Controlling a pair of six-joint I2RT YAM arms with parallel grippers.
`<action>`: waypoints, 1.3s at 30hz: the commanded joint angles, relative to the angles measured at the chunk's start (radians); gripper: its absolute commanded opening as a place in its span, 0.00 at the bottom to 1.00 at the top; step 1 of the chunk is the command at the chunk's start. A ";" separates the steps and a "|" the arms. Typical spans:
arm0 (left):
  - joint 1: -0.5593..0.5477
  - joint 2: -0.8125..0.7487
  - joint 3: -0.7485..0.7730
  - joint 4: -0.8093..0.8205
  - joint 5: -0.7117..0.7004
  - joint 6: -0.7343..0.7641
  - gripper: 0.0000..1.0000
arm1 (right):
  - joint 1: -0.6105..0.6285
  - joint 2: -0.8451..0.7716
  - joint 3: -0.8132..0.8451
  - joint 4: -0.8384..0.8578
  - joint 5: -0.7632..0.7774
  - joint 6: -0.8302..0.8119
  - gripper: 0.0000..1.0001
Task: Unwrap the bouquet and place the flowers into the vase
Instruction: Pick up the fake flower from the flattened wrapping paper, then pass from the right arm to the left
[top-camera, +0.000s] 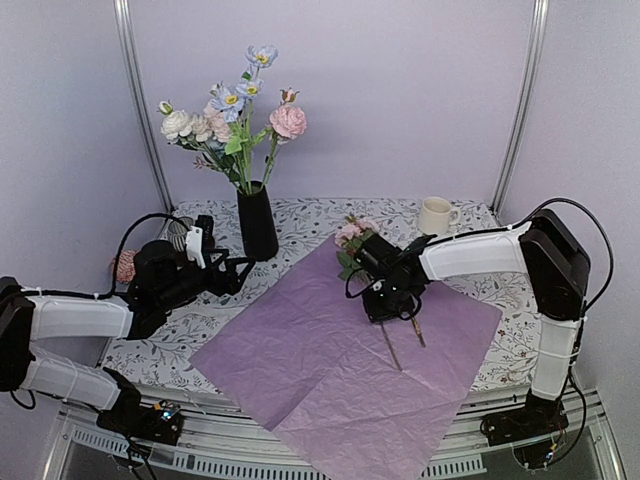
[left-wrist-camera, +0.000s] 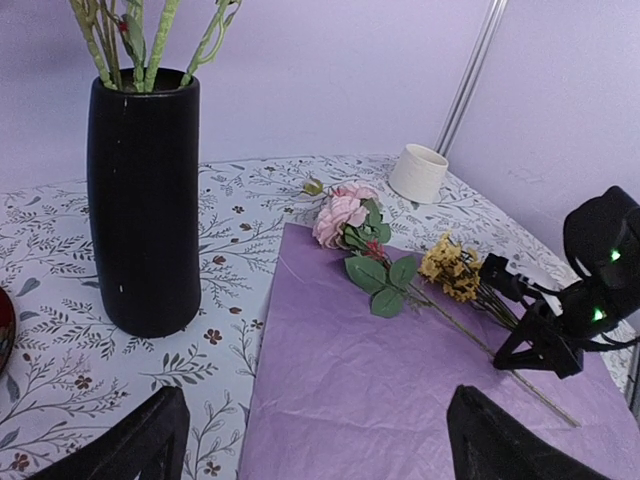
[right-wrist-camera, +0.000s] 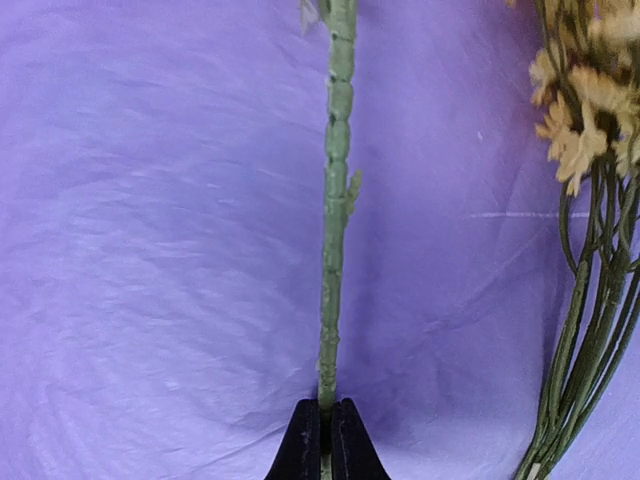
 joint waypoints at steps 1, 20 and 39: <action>-0.013 0.009 0.024 0.003 0.007 0.009 0.92 | 0.040 -0.158 -0.016 0.120 0.012 -0.031 0.03; -0.015 0.004 0.014 0.016 0.011 0.009 0.91 | 0.042 -0.649 -0.534 1.172 -0.046 -0.357 0.03; -0.226 0.104 0.136 0.147 0.088 -0.099 0.89 | 0.044 -0.432 -0.816 1.772 -0.271 -0.384 0.02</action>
